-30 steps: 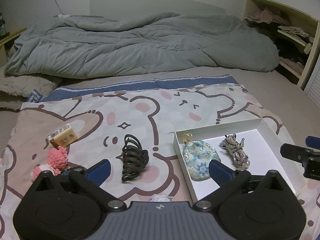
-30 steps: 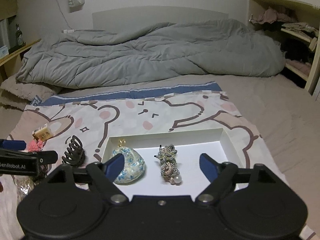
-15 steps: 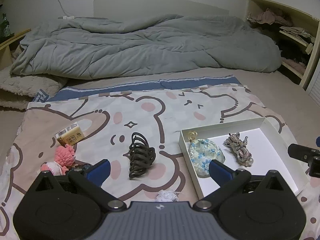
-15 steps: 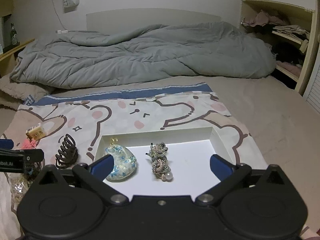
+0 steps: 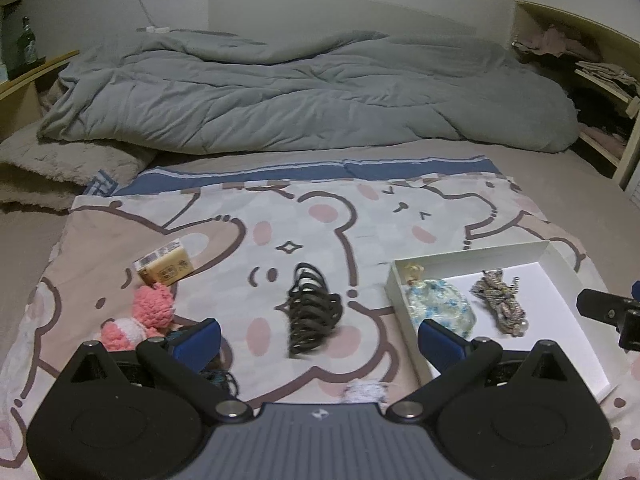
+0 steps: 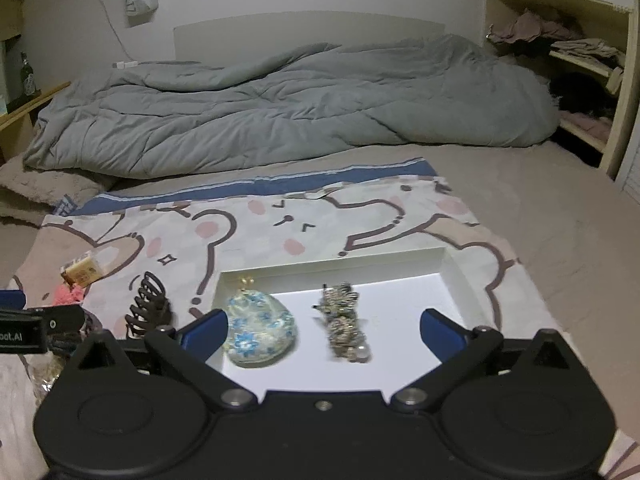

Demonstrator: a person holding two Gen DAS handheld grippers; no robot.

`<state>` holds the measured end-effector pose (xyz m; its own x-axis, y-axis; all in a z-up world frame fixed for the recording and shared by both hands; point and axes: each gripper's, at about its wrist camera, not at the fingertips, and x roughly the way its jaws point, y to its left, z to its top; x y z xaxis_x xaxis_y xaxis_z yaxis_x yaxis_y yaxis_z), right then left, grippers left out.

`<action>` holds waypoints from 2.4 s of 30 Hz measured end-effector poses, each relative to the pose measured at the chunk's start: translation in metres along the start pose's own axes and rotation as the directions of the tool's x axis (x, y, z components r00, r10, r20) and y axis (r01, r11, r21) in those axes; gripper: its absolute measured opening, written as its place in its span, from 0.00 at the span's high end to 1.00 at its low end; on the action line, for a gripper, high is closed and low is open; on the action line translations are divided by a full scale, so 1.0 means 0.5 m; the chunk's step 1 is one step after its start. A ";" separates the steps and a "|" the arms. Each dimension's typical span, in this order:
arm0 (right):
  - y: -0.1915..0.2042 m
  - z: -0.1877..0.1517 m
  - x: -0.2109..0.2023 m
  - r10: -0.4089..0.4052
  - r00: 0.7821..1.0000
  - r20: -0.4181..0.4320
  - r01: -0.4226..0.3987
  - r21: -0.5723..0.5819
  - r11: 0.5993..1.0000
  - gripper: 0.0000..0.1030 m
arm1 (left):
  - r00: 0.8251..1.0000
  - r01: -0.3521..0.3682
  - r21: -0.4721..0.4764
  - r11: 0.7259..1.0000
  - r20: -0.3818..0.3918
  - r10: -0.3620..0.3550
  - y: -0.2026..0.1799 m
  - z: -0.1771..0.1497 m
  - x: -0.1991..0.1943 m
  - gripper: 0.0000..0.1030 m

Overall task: Organize objects
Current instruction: 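Move both tools back toward the remaining items on the bed, then grasp the white knitted roll with the right tool while the left grasps the rubber-band bag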

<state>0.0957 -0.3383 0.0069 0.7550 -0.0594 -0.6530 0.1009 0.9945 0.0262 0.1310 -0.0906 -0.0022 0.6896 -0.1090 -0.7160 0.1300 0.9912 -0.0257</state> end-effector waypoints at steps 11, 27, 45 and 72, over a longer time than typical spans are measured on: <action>0.083 0.006 0.025 0.047 0.999 -0.006 -0.047 -0.031 0.998 0.00 | 0.998 -0.067 -0.049 0.997 0.002 0.067 0.100 -0.011 -0.010 0.00; 0.197 0.005 0.050 0.157 0.987 -0.019 -0.158 -0.022 0.987 0.00 | 0.990 -0.140 -0.136 0.981 -0.021 0.139 0.237 -0.039 -0.021 0.00; 0.273 -0.037 0.124 0.216 0.955 -0.204 -0.202 0.088 0.975 0.00 | 0.942 -0.253 -0.294 0.922 -0.293 0.165 0.295 -0.116 0.105 0.00; 0.318 -0.125 0.249 0.236 0.846 -0.478 -0.187 0.148 0.971 0.30 | 0.914 -0.197 -0.324 0.925 -0.401 0.055 0.293 -0.149 0.190 0.08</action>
<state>0.1652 -0.1821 -0.1172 0.3533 0.2250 -0.9080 0.0530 0.9643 0.2596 0.1625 0.0496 -0.1260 0.3518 -0.0154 -0.9359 -0.2470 0.9629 -0.1086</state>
